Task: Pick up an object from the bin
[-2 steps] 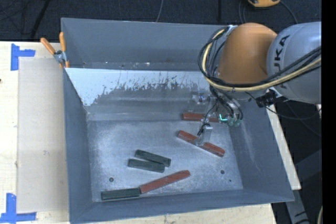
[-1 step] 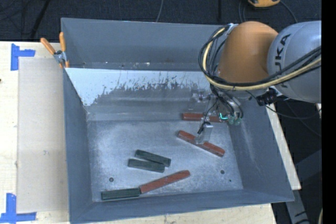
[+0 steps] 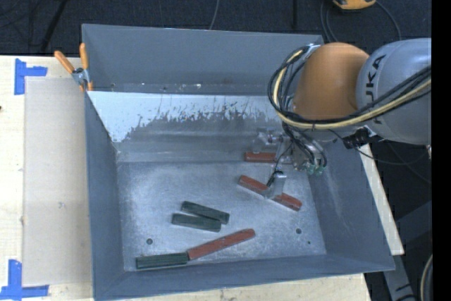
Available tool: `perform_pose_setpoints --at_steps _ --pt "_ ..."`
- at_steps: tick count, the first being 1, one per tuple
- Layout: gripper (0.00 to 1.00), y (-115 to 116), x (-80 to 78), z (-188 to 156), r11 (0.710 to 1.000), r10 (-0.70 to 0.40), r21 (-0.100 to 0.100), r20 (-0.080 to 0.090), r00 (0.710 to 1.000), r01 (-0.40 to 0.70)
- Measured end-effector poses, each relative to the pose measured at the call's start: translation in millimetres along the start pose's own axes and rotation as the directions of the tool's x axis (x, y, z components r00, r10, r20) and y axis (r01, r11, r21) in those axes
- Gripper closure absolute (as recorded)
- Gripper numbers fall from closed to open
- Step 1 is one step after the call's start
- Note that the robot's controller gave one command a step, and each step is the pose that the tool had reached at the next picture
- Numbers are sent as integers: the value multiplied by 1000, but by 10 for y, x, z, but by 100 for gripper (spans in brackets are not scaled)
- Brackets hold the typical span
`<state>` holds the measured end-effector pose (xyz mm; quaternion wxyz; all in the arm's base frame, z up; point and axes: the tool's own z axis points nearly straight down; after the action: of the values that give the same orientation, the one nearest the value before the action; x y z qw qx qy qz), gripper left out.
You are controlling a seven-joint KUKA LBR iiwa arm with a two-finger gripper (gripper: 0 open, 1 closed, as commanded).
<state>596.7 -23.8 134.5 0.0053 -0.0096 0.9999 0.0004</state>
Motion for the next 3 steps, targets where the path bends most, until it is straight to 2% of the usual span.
perform_pose_setpoints --at_steps 1,2,3 --pt "0 -78 88 436 996 85 1 -14 996 -85" --pt "100 -292 222 649 998 66 1 -12 998 -66" --pt "100 -292 222 649 998 66 1 -12 998 -66"
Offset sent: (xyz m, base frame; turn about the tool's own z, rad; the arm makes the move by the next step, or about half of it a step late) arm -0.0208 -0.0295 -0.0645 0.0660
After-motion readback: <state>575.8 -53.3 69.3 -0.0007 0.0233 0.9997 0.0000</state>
